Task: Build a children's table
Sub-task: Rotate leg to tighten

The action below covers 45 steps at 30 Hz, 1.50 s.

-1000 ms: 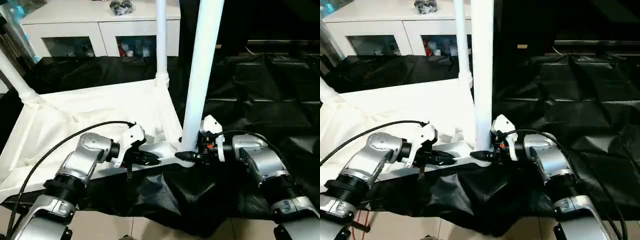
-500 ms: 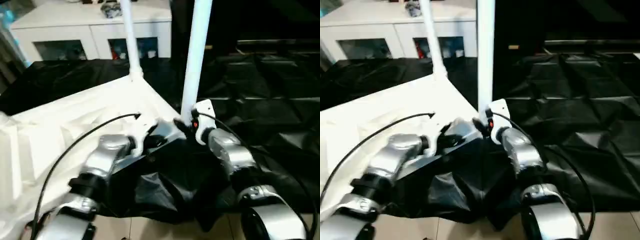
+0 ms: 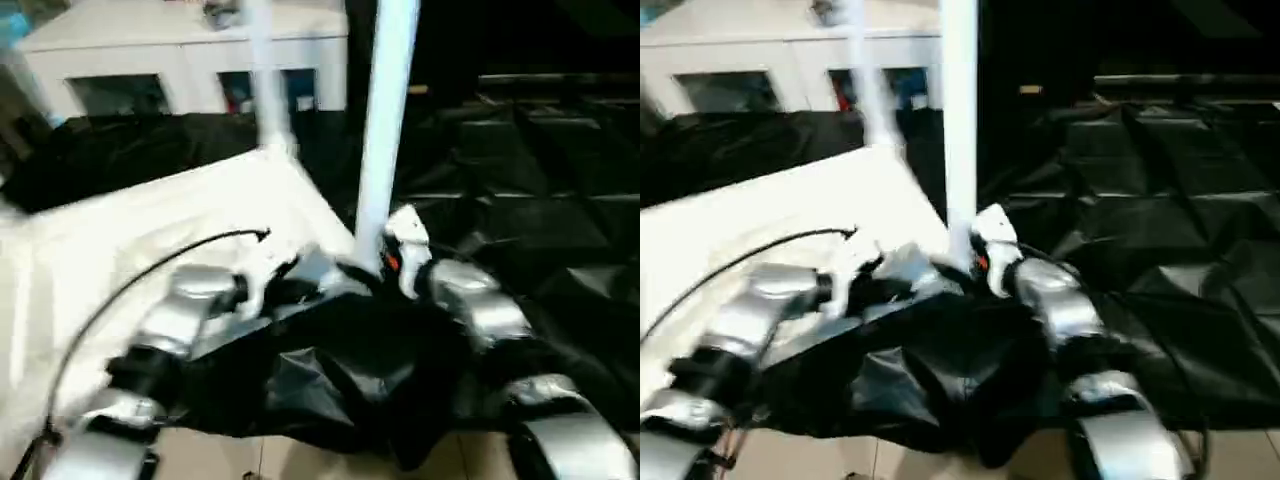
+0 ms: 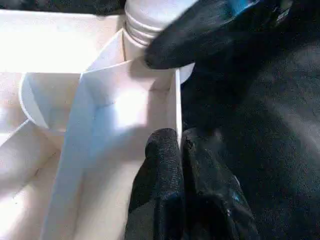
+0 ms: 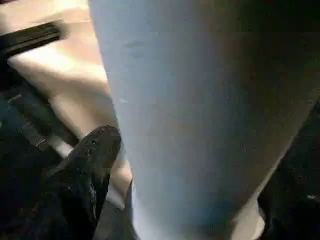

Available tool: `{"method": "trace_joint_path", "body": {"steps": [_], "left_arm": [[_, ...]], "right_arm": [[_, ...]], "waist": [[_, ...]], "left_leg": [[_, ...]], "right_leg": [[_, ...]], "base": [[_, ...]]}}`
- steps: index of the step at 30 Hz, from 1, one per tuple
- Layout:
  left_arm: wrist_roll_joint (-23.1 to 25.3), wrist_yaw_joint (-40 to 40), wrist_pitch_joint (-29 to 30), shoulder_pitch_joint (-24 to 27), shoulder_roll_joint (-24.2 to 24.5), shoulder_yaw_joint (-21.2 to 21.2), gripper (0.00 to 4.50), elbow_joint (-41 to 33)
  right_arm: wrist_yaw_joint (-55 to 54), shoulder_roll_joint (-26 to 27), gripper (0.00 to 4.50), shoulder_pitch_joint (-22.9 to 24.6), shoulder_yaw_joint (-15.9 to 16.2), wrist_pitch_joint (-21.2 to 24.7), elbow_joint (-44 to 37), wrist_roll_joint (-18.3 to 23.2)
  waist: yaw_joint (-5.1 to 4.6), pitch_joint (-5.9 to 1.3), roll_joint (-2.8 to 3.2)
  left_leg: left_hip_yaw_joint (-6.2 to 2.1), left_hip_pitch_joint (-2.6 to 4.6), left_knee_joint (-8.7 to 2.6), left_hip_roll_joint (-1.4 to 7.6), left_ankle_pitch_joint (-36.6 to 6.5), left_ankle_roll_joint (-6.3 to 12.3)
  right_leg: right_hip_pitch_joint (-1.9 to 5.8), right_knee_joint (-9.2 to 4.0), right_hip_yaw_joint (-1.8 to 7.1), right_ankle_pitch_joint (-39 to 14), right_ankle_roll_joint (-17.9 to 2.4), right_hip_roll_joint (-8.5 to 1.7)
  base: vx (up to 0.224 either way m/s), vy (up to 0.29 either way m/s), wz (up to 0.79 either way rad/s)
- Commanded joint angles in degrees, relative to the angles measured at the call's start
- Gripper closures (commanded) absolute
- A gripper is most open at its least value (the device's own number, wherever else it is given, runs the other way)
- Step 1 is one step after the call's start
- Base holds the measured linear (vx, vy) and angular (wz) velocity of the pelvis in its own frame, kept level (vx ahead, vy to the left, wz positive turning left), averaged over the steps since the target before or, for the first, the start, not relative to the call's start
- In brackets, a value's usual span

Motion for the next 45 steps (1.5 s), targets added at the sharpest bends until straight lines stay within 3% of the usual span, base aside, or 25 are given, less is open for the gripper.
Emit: {"method": "trace_joint_path", "body": {"steps": [1, 4, 7, 9, 10, 15, 20, 21, 22, 25, 28, 32, 35, 37, 38, 41, 42, 45], "left_arm": [[-1.6, -3.5, -1.0, -0.9, -1.2, -2.4, 4.50, -2.1], [-1.9, -6.1, -1.7, -1.4, -0.2, -3.1, 4.50, -1.7], [-2.1, -7.5, -2.2, -1.9, 0.3, -3.6, 4.50, -0.9], [-2.1, -8.1, -2.4, -2.1, 0.4, -3.6, 4.50, -0.5], [-2.0, -8.2, -2.5, -2.2, 0.3, -3.6, 4.50, -0.3], [-1.9, -8.1, -2.3, -2.2, -0.3, -3.2, 4.50, -0.1], [-2.4, -5.6, -1.6, -1.9, -1.2, -2.2, 4.50, 0.0], [-2.3, -4.7, -1.5, -2.0, -1.5, -2.0, 4.50, 0.1], [-2.0, -2.6, -1.4, -2.0, -2.2, -1.5, 4.50, 0.5], [-1.0, 4.3, -0.4, -2.7, -4.4, 0.3, 4.50, 2.0], [0.0, 12.4, 1.4, -3.6, -7.5, 1.9, 4.50, 3.4], [0.7, 18.6, 2.8, -4.0, -11.0, 2.6, 4.50, 3.2], [0.6, 19.9, 2.3, -3.5, -13.6, 1.5, 4.50, 2.0], [0.6, 19.2, 1.8, -3.3, -13.7, 1.1, 4.50, 1.7], [0.7, 18.2, 1.5, -3.0, -13.5, 0.7, 4.50, 1.6], [0.4, 14.8, 0.3, -2.8, -12.0, 0.2, 4.50, 1.6], [0.4, 14.1, 0.1, -2.8, -11.3, 0.1, 4.50, 1.6], [-0.3, 8.5, -0.6, -2.6, -8.1, -0.5, 4.50, 0.9]], "right_arm": [[5.9, 0.8, 0.67, 0.5, 3.7, -0.2, -3.0, 1.1], [11.6, -1.5, 0.67, 1.7, 5.4, 0.3, -5.5, 1.6], [15.5, -3.2, 0.93, 2.7, 6.9, 1.4, -7.3, 2.0], [16.6, -3.6, 1.03, 3.3, 7.0, 2.5, -8.4, 2.1], [16.8, -3.7, 1.11, 3.5, 7.0, 3.1, -8.9, 2.3], [17.2, -3.4, 1.59, 5.0, 7.1, 5.3, -11.1, 3.1], [14.9, -2.1, 1.77, 5.8, 6.2, 6.7, -11.2, 3.8], [13.8, -1.6, 1.78, 5.7, 5.7, 6.9, -10.8, 4.0], [9.4, 0.0, 1.78, 5.1, 4.5, 7.1, -8.8, 3.3], [-3.5, 4.2, 1.80, 2.9, 1.5, 7.0, -2.7, 1.2], [-15.1, 8.3, 1.80, 0.7, -1.3, 7.7, 2.6, 0.5], [-24.1, 11.5, 1.80, -1.4, -2.2, 7.4, 6.6, -0.9], [-26.5, 13.1, 1.80, -2.5, -1.7, 3.4, 8.3, -2.4], [-25.6, 13.2, 1.24, -2.6, -2.0, 3.1, 8.1, -2.0], [-23.3, 13.2, 1.11, -2.7, -2.9, 3.4, 7.6, -0.6], [-19.1, 12.3, 1.01, -2.9, -3.9, 4.3, 5.9, 1.3], [-17.9, 11.7, 0.74, -2.9, -3.3, 3.9, 5.7, 0.8], [-10.5, 8.5, 0.65, -1.9, -0.5, 3.2, 3.1, 0.3]], "waist": [[0.10, -3.69, -0.16], [0.39, -3.64, -0.31], [0.53, -3.66, 0.08], [0.60, -3.69, -0.22], [0.64, -3.69, 0.16], [0.68, -3.74, -0.03], [0.75, -3.76, -0.21], [0.71, -3.72, -0.84], [0.77, -3.60, -0.54], [-0.13, -3.18, -0.73], [-0.87, -2.87, -0.50], [-1.32, -3.15, -0.55], [-1.21, -3.32, -0.28], [-1.12, -3.42, -0.43], [-1.09, -3.42, 0.05], [-1.15, -3.43, -0.13], [-1.15, -3.48, -0.05], [-0.88, -3.68, -0.06]], "left_leg": [[0.09, 0.86, -3.26, 1.23, -8.4, 6.06], [0.04, 0.82, -3.41, 1.23, -9.4, 5.10], [-0.04, 0.72, -3.34, 1.13, -9.3, 4.97], [0.01, 0.69, -3.29, 1.06, -9.0, 5.09], [-0.04, 0.64, -3.26, 1.07, -8.7, 5.06], [-0.06, 0.64, -3.27, 1.05, -8.8, 4.73], [-0.04, 0.63, -3.22, 1.06, -8.1, 4.80], [0.02, 0.55, -3.26, 1.06, -8.1, 4.85], [-0.02, 0.60, -3.35, 1.12, -8.3, 4.44], [-0.17, 0.76, -3.90, 0.92, -12.1, 1.85], [-0.28, 1.10, -4.25, 0.79, -15.6, 0.04], [-0.35, 0.93, -4.18, 0.72, -14.2, 0.50], [-0.15, 0.84, -3.91, 0.59, -12.5, 1.65], [-0.17, 0.68, -3.88, 0.60, -11.5, 2.51], [-0.18, 0.69, -3.85, 0.59, -11.3, 2.90], [-0.19, 0.62, -3.90, 0.68, -11.8, 3.46], [-0.21, 0.61, -3.85, 0.70, -11.4, 3.44], [-0.15, 0.44, -3.62, 0.71, -10.3, 4.11]], "right_leg": [[3.25, -3.26, 1.88, 0.3, -15.9, -2.35], [3.29, -3.28, 1.97, -0.9, -15.8, -2.47], [3.37, -3.27, 1.98, -0.8, -15.7, -2.52], [3.41, -3.33, 1.98, -0.7, -15.6, -2.50], [3.38, -3.27, 1.99, -0.7, -15.5, -2.54], [3.41, -3.38, 1.94, -1.7, -15.3, -2.55], [3.34, -3.38, 1.98, -1.9, -15.1, -2.54], [3.38, -3.46, 1.99, -2.2, -15.0, -2.52], [3.19, -3.48, 2.06, -4.0, -14.7, -2.69], [3.07, -4.18, 2.02, -10.8, -13.3, -2.74], [2.85, -4.93, 2.22, -17.3, -11.3, -2.78], [3.01, -4.81, 2.19, -14.1, -11.3, -2.67], [3.03, -4.78, 2.16, -11.6, -11.7, -2.75], [3.22, -4.59, 2.12, -9.6, -12.1, -2.64], [3.24, -4.48, 2.08, -8.7, -12.3, -2.63], [3.36, -4.48, 2.01, -8.1, -12.7, -2.60], [3.36, -4.36, 1.98, -7.5, -13.0, -2.60], [3.67, -4.03, 1.84, -5.3, -13.6, -2.53]], "base": [[0.000, 0.000, 0.00], [0.000, 0.000, 0.00], [0.000, 0.000, 0.00], [0.000, 0.000, 0.00], [0.000, 0.000, 0.00], [0.000, 0.000, 0.00], [0.000, 0.000, 0.00], [0.000, 0.000, 0.00], [0.000, 0.000, 0.00], [0.000, 0.000, 0.00], [0.000, 0.000, 0.00], [0.000, 0.000, 0.00], [0.000, 0.000, 0.00], [0.000, 0.000, 0.00], [0.000, 0.000, 0.00], [0.000, 0.000, 0.00], [0.000, 0.000, 0.00], [0.000, 0.000, 0.00]]}}
